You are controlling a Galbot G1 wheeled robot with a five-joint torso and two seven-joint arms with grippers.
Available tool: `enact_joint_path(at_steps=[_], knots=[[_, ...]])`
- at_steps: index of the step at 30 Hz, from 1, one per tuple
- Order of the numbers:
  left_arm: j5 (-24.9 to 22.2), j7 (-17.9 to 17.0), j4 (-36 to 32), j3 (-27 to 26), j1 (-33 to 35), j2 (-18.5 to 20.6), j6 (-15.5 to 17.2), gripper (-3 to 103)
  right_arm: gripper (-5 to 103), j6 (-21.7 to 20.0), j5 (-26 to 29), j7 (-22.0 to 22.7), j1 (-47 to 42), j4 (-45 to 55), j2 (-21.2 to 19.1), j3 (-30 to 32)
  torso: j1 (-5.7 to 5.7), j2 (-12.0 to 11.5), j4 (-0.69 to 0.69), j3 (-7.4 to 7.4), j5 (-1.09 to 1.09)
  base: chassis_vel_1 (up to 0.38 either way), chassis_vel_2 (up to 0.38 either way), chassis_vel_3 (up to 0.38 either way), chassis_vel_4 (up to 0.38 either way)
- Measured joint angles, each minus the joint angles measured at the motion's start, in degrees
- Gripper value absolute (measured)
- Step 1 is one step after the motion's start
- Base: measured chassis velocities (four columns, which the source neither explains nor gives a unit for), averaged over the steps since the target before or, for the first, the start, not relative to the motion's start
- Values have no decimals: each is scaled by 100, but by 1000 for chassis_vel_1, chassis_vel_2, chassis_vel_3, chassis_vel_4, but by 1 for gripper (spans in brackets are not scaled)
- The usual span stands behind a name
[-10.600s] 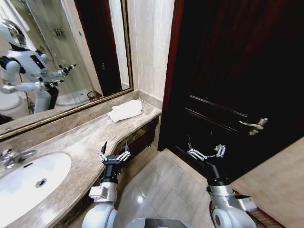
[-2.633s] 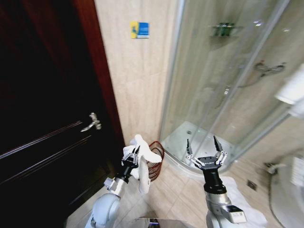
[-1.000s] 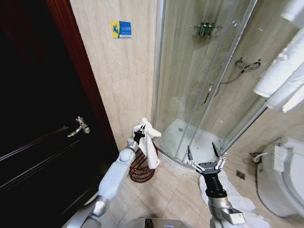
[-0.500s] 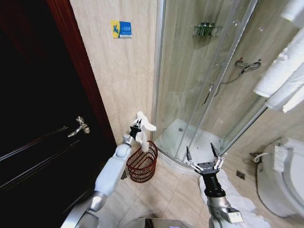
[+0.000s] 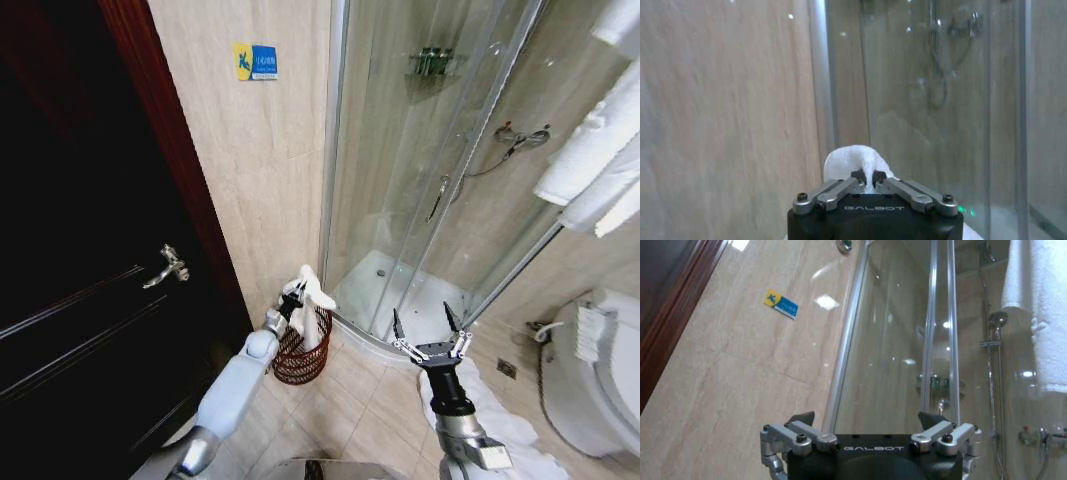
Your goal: Discard the used towel into the hamper.
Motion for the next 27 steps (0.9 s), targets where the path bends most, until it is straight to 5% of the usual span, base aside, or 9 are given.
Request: enact_joint_path(at_steps=[15, 27], knots=[[200, -183, 1550, 404, -589, -217, -91, 3, 100, 23, 44, 4, 36, -74, 0, 39, 0, 0, 1, 0, 0, 0, 0, 0, 0], [720, -213, 3209, 516, -1153, -589, -540, 3, 100, 39, 31, 2, 22, -66, 0, 67, 0, 0, 0, 0, 1, 0, 0, 0, 0]])
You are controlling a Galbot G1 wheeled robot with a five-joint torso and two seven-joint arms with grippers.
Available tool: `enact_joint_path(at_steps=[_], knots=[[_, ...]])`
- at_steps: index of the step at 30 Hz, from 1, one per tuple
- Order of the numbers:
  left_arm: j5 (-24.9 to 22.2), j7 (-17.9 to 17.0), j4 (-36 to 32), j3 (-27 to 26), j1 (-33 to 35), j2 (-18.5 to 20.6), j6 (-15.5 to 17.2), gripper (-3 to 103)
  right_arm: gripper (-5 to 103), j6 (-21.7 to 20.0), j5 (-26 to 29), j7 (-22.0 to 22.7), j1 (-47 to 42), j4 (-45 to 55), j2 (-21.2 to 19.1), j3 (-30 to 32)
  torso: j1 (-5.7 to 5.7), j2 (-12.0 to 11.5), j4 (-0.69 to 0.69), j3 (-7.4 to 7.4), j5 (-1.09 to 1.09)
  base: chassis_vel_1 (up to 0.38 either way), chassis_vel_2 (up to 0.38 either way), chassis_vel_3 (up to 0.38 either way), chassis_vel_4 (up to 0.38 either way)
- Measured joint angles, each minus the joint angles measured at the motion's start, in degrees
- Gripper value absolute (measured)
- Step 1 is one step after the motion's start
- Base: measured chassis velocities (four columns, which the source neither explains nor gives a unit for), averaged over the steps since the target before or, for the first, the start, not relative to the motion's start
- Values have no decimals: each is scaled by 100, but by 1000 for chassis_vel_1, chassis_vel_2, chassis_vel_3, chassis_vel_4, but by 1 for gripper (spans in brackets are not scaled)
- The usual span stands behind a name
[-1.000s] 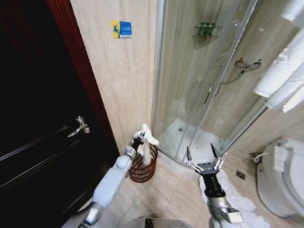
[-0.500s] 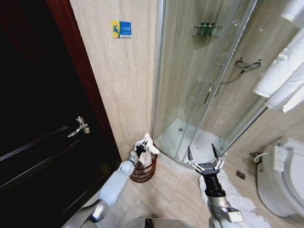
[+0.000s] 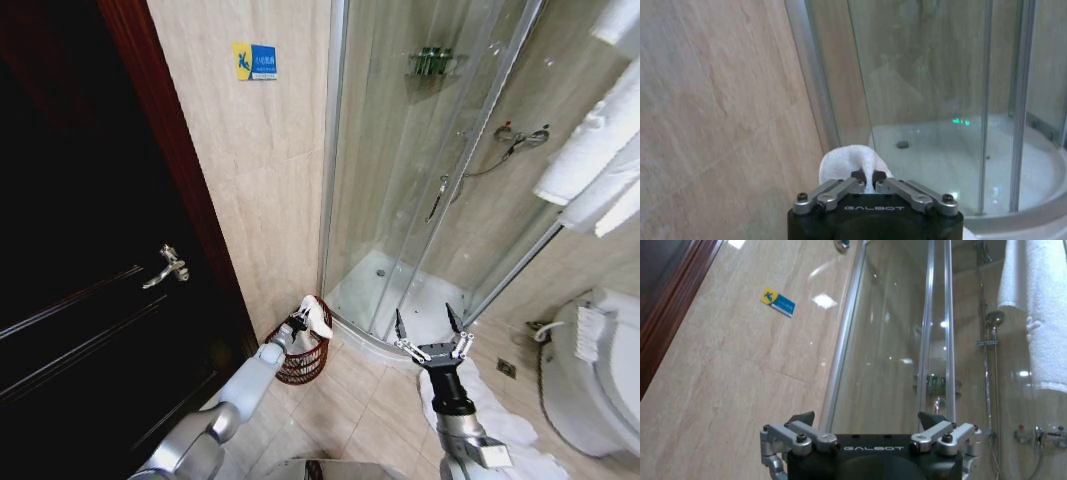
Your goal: Discard the used towel into the hamper.
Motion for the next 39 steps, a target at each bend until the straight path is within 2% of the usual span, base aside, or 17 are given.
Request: enact_joint_path(at_steps=[5, 7, 9, 14, 15, 17, 20, 22, 25, 26, 27, 30, 31, 33, 34, 36, 39], knots=[[195, -35, 391, -37, -113, -126, -27, 0, 100, 3, 1, -4, -1, 0, 0, 5, 0, 0, 0, 0, 0, 0, 0, 0, 0], [264, -80, 473, -46, -133, -173, -18, 8, 100, 3, 1, -6, -1, 0, 0, 5, 0, 0, 0, 0, 0, 0, 0, 0, 0], [276, -90, 475, -45, -133, -176, -11, 8, 100, 3, 2, -7, -2, 0, 0, 5, 0, 0, 0, 0, 0, 0, 0, 0, 0], [472, -129, 450, -42, -91, -165, 112, 29, 100, 18, 7, -7, -12, -3, 0, 10, 0, 0, 0, 0, -1, 0, 0, 0, 0], [472, -129, 450, -42, -91, -165, 112, 29, 100, 18, 7, -7, -12, -3, 0, 10, 0, 0, 0, 0, -1, 0, 0, 0, 0], [628, -114, 409, -59, -48, -121, 159, 40, 100, 26, 10, -7, -21, -3, 0, 11, 0, 0, 0, 0, 0, 0, 0, 0, 0], [678, -103, 345, -76, 11, -85, 190, 45, 100, 36, 15, -8, -33, -4, 0, 11, 0, 0, 0, 0, 0, 0, 0, 0, 0], [678, -96, 175, -83, 124, -32, 235, 61, 100, 46, 24, -8, -51, -2, 0, 15, 0, 0, 0, 0, -1, 0, 0, 0, 0], [653, -77, -21, -98, 229, 17, 279, 61, 100, 51, 26, -8, -62, 6, 0, 15, 0, 0, 0, 0, 0, 0, 0, 0, 0], [619, 35, -377, -127, 395, 107, 437, 72, 100, 52, 26, -8, -72, 24, 0, 15, 0, 0, -1, 0, -2, 0, 0, 0, 0], [619, 35, -377, -127, 395, 107, 437, 72, 100, 52, 26, -8, -72, 24, 0, 15, 0, 0, -1, 0, -2, 0, 0, 0, 0], [182, 159, -1307, -111, 874, 378, 829, 89, 100, 16, 41, -4, -58, 108, 0, 18, 0, 0, 0, 0, -3, 0, 0, 0, 0], [182, 159, -1307, -111, 874, 378, 829, 89, 100, 16, 41, -4, -58, 108, 0, 18, 0, 0, 0, 0, -3, 0, 0, 0, 0], [-240, 177, -2144, -135, 1292, 639, 1250, 97, 100, -44, 75, -2, -20, 157, 0, 18, 0, 0, 0, 0, -1, 0, 0, 0, 0], [-473, 183, -2598, -176, 1505, 777, 1478, 99, 100, -83, 100, -3, -5, 192, 0, 17, 0, 0, 1, 0, -2, 0, 0, 0, 0], [-592, 190, -2843, -207, 1616, 844, 1583, 99, 100, -105, 117, -3, 0, 215, 0, 17, 0, 0, 1, 0, -1, 0, 0, 0, 0], [-1170, 255, -4200, -538, 2339, 1176, 2151, 100, 100, -245, 200, 39, 42, 352, 0, 19, 0, 0, -2, -1, -2, 0, 0, 0, 0]])
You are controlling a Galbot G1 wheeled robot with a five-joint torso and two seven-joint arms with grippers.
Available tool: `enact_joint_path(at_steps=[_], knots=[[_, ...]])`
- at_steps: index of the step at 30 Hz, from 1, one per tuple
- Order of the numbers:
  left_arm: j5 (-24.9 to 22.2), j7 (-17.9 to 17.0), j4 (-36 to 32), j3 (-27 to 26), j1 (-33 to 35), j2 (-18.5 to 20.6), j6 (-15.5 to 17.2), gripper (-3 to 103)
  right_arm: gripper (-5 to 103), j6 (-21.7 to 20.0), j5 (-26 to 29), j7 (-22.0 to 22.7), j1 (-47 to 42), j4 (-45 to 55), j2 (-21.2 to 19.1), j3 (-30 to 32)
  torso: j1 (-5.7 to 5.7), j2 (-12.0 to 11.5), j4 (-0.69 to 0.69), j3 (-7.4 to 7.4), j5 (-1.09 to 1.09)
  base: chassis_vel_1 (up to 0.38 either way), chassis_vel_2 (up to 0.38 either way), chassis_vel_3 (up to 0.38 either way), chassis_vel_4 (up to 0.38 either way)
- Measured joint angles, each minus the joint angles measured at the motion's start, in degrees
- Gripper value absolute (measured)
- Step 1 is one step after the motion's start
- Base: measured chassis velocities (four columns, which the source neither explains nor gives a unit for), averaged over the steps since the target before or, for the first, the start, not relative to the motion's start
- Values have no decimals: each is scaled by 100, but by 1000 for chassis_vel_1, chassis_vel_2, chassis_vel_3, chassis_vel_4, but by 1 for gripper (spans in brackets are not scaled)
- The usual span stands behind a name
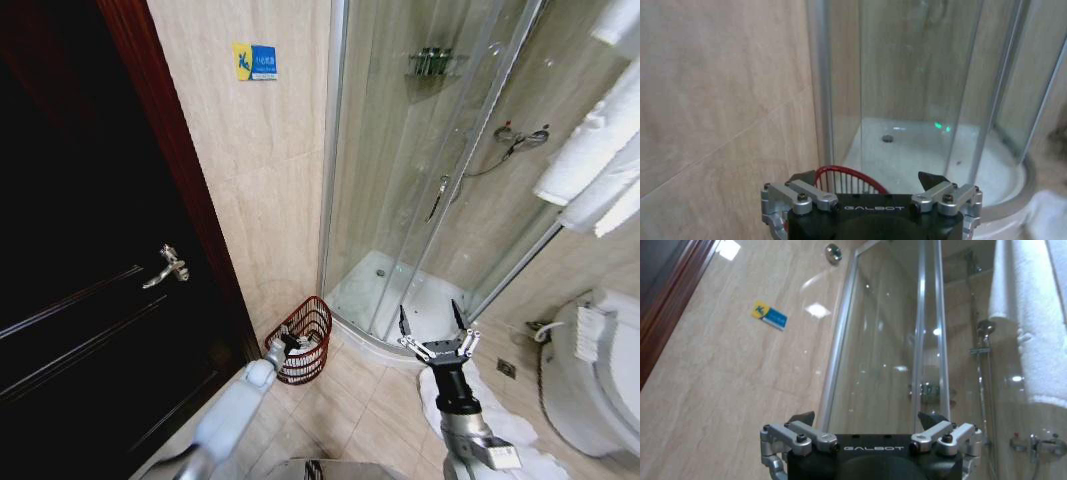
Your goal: Discard the used towel into the hamper.
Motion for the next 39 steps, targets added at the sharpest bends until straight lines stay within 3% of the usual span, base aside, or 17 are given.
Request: enact_joint_path(at_steps=[1, 4, 5, 10, 11, 13, 19, 22, 24, 26, 29, 32, 39], knots=[[0, 0, 0, 0, 0, 0, 0, 100, 100, 0, 0, 0, 0, 0, 0, 0, 0, 0, 0, 0, 0, 0, 0, 0, 0], [-381, 94, -1223, -474, 784, 235, 387, 100, 100, -182, 126, 47, 66, 151, 0, 42, 0, 0, 2, -1, 1, 0, 0, 0, 0], [-381, 94, -1223, -474, 784, 235, 387, 100, 100, -182, 126, 47, 66, 151, 0, 42, 0, 0, 2, -1, 1, 0, 0, 0, 0], [-642, 236, -2902, -1261, 1759, 253, 721, 100, 100, -575, 280, 155, 123, 459, 0, 199, 0, 0, 1, 0, 2, 0, 0, 0, 0], [-642, 236, -2902, -1261, 1759, 253, 721, 100, 100, -575, 280, 155, 123, 459, 0, 199, 0, 0, 1, 0, 2, 0, 0, 0, 0], [-659, 264, -3565, -1549, 2122, 94, 762, 100, 100, -710, 296, 177, 166, 545, 0, 312, 0, 0, 1, 0, 2, 0, 0, 0, 0], [-363, 240, -4631, -1995, 2939, -310, 791, 100, 100, -1063, 402, 268, 150, 851, 0, 373, 0, 0, 1, 0, 1, 0, 0, 0, 0], [-178, 186, -5441, -2161, 3488, -727, 914, 100, 100, -1345, 498, 367, 187, 1036, -11, 330, -1, 0, 3, 0, 2, 0, 0, 0, 0], [-123, 171, -5579, -2177, 3568, -824, 930, 100, 100, -1380, 513, 383, 211, 1059, -14, 324, -1, 1, 2, 0, 2, 0, 0, 0, 0], [242, 151, -6049, -2213, 3852, -1269, 939, 100, 100, -1507, 560, 410, 291, 1145, -34, 309, 0, 0, 2, 0, 3, 0, 0, 0, 0], [476, 154, -6265, -2203, 4008, -1519, 896, 100, 100, -1570, 594, 412, 331, 1195, -49, 295, 0, 0, 2, 0, 2, 0, 0, 0, 0], [911, 233, -6508, -2184, 4261, -1930, 663, 100, 100, -1680, 676, 421, 473, 1234, -62, 290, 0, 0, 2, 0, 3, 0, 0, 0, 0], [1286, 271, -6643, -2159, 4463, -2043, 487, 100, 100, -1887, 788, 516, 607, 1235, -82, 287, 0, 0, 1, 0, 4, 0, 0, 0, 0]])
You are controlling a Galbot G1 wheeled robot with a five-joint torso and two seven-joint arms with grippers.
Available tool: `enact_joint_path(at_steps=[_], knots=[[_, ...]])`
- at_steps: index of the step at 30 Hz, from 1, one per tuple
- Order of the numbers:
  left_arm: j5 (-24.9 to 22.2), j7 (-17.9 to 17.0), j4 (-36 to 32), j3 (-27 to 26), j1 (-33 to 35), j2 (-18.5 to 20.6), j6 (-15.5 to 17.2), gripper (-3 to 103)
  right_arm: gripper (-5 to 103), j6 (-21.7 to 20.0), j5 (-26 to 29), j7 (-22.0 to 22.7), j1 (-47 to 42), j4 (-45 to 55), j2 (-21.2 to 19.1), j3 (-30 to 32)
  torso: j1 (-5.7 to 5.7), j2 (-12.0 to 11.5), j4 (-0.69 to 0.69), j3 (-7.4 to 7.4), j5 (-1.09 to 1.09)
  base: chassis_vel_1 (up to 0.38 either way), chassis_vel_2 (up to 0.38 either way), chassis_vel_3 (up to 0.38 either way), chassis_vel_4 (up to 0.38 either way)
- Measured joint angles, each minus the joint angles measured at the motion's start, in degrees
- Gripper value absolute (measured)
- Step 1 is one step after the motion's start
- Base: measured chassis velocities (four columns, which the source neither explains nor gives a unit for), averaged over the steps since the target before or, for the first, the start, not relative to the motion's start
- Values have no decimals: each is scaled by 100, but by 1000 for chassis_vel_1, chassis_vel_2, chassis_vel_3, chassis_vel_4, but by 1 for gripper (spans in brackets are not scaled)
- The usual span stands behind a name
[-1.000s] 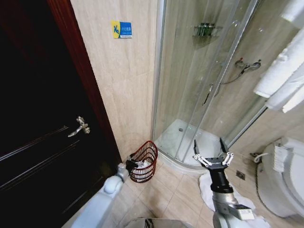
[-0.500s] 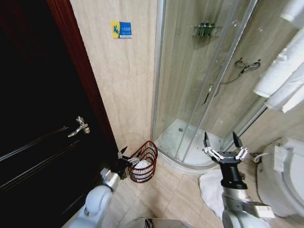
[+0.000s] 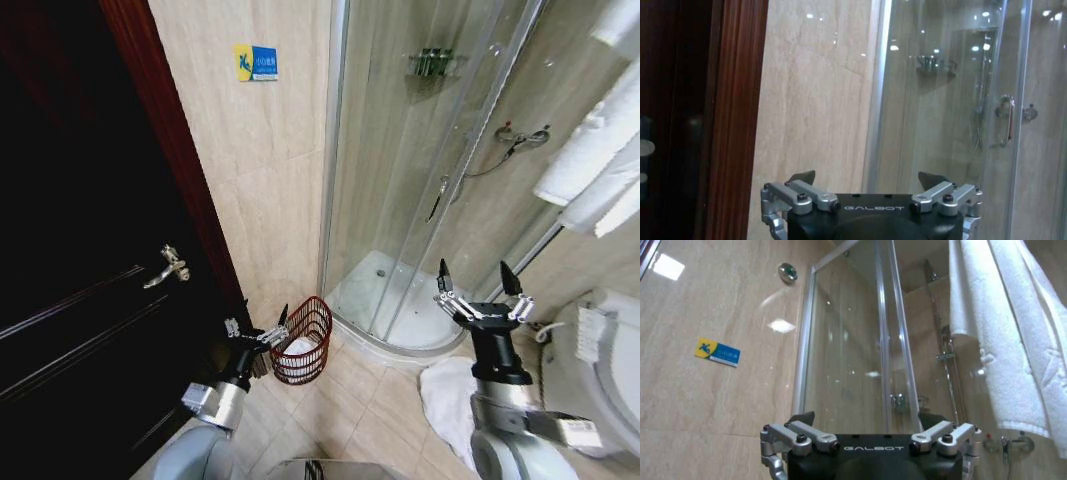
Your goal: Discard the used towel into the hamper.
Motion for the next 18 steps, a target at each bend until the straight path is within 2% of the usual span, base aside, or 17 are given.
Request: enact_joint_path(at_steps=[9, 18], knots=[[93, 87, 27, 22, 78, 16, -78, 100, 100, -23, 192, 12, 25, -5, -120, 21, 0, -1, 0, 0, -1, 0, 0, 0, 0], [87, 93, 53, 28, 64, 27, -81, 100, 100, 120, 679, 92, -6, -11, -361, 603, 0, -1, 0, 0, -2, 0, 0, 0, 0]])
